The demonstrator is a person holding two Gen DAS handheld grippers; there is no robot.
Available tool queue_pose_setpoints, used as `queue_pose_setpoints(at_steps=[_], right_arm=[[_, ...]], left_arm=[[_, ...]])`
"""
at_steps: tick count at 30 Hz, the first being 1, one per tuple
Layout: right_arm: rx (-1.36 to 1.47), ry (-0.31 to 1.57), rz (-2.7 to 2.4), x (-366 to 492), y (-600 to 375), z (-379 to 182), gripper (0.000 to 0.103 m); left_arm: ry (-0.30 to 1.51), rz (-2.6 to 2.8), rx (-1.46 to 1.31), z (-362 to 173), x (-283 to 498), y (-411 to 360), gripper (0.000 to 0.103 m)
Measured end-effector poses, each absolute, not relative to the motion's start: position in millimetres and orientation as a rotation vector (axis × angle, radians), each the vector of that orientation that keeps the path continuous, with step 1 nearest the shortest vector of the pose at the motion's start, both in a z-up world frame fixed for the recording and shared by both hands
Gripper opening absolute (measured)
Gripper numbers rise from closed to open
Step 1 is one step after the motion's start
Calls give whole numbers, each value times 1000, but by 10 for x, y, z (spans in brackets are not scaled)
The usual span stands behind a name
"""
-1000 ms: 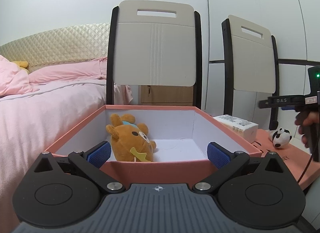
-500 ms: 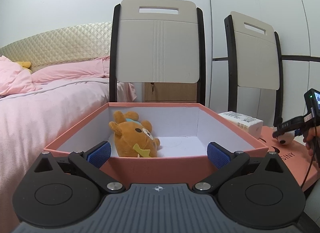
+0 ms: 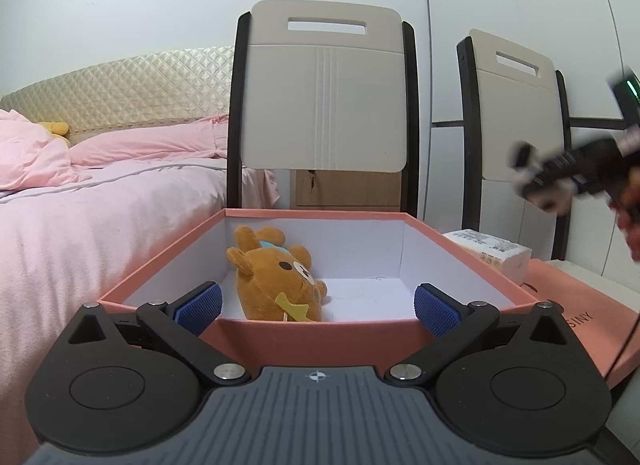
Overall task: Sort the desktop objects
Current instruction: 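Carry the panda into the pink box and open the right gripper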
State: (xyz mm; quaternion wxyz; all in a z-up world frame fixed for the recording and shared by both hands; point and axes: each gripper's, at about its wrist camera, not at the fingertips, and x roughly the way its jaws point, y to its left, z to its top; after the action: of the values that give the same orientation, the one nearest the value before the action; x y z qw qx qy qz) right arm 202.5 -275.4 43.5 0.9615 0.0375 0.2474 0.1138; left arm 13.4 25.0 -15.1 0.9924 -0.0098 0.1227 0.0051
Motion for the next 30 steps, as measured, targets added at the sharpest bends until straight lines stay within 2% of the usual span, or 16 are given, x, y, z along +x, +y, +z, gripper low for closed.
queue_pose_setpoints(at_steps=[4,7,13,22,30], right_arm=[[-29,578,415,2287,-1969,721,56],[-126,675,473,2621,-1376,705,56],[-239,872,458,3197,-589,192,56],[-305,976,388,3613,-257,-517,56],[-291,1013,382,3720,-287,-784,57]], left_arm=[[242,12,-37,-135,130,283,103],[241,14,-51,-125,127,324,103],[235,19,-109,-92,120,478,103],[257,29,-159,-93,174,614,103],[258,34,-138,-114,185,610,103]])
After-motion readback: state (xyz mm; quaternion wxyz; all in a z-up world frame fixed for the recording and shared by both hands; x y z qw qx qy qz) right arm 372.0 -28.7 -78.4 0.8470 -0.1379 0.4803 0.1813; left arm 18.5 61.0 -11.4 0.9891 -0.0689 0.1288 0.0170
